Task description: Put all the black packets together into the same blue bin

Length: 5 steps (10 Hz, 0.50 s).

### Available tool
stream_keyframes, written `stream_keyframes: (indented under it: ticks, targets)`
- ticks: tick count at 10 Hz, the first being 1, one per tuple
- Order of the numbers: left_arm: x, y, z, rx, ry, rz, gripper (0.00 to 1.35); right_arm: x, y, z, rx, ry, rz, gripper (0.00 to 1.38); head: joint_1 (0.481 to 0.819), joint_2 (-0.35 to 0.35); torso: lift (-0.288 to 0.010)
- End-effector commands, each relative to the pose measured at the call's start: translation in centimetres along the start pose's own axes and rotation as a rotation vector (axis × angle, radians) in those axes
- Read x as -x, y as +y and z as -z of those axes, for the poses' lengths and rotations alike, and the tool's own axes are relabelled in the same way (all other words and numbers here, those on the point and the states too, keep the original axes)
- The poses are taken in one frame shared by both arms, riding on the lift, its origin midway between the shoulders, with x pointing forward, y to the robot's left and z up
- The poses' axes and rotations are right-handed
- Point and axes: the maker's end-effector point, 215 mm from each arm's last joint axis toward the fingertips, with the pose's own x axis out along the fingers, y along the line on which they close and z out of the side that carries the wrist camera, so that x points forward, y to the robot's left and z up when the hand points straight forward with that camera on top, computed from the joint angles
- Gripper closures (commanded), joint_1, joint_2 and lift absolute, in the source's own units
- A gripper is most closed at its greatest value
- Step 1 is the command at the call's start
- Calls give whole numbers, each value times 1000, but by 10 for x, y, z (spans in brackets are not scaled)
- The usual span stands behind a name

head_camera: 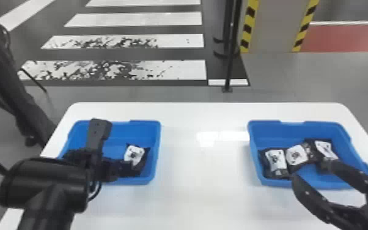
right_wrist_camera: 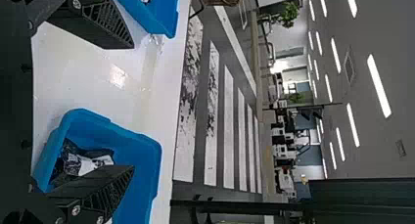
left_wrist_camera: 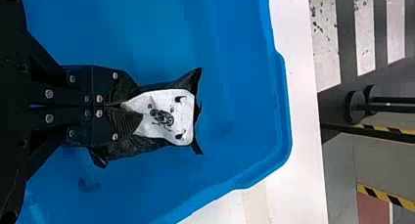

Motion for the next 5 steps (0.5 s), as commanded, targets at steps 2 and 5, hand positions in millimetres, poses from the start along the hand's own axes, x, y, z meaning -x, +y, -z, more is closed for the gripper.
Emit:
stream_keyframes:
  ticks: [2,5]
  targets:
    - [8,3,-18,-11,-70,-1,1217,0,0,-3,-2,-12,-2,150,695,53,-110]
    - [52,5,-63,-45,-238,-41,1217,-9,-4,-28,9,-78,-5,150,695,57,-110]
